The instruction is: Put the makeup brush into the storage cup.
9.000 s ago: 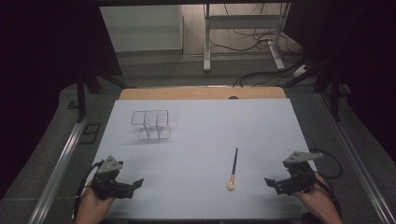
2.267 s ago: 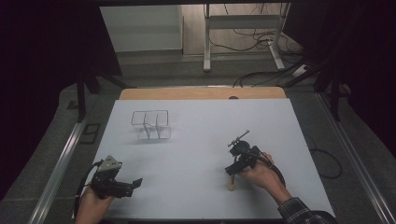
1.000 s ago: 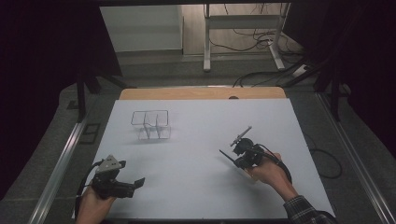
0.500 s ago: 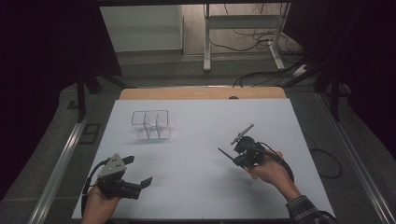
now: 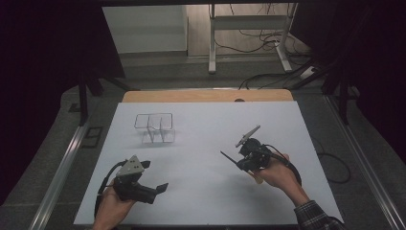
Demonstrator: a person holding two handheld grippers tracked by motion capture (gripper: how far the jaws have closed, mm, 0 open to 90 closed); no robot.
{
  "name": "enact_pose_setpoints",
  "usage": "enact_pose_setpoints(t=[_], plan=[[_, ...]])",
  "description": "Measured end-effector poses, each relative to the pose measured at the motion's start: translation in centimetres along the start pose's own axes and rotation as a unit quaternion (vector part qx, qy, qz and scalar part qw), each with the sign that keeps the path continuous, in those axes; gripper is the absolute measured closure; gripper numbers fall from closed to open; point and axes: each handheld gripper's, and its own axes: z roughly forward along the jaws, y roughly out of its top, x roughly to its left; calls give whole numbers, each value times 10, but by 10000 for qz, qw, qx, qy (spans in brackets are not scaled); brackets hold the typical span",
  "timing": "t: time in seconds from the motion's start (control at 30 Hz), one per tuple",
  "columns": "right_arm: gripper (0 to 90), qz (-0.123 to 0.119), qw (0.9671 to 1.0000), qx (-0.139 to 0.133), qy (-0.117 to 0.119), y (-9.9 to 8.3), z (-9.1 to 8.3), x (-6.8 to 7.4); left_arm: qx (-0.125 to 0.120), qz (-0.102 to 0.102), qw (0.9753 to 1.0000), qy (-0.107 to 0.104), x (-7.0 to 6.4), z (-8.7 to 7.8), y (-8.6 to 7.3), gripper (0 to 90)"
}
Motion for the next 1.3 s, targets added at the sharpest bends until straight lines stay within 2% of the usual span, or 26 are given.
enact_pose_setpoints(t=[0.13, 0.27, 0.37, 0.53, 0.57, 0.63, 0.7, 0.9, 0.97, 1.07, 1.3], plan=[[834, -10, 10000, -23, 69, 2, -3, 1, 143, 112, 9998, -40, -4, 11, 7, 4], [834, -69, 9999, -1, 144, 4, -4, 1, 126, -109, 9999, -16, -3, 21, 14, 0], [834, -106, 9997, 26, 199, 7, -4, 3, 140, -97, 9998, -145, -1, 26, 17, 0], [833, -155, 9993, 107, 312, 11, -3, 6, 269, 129, 9993, -231, -3, 36, 22, 0], [834, -214, 9991, 139, 326, 11, -3, 5, 278, 160, 9992, -220, -4, 38, 24, 0], [833, -179, 9990, 159, 372, 12, -2, 7, 310, 194, 9992, -180, -5, 42, 27, 0], [833, -242, 9987, 197, 391, 13, -1, 6, 354, 213, 9989, -216, -6, 47, 30, 0], [833, -233, 9982, 258, 498, 17, 1, 9, 489, 434, 9975, -281, -9, 61, 38, 0], [833, -314, 9976, 277, 546, 19, 2, 10, 496, 498, 9970, -331, -11, 66, 42, 0], [833, -326, 9972, 313, 596, 22, 5, 15, 513, 595, 9960, -415, -14, 74, 47, 0], [833, -445, 9959, 409, 670, 26, 8, 24, 751, 866, 9921, -518, -21, 93, 55, 0]])
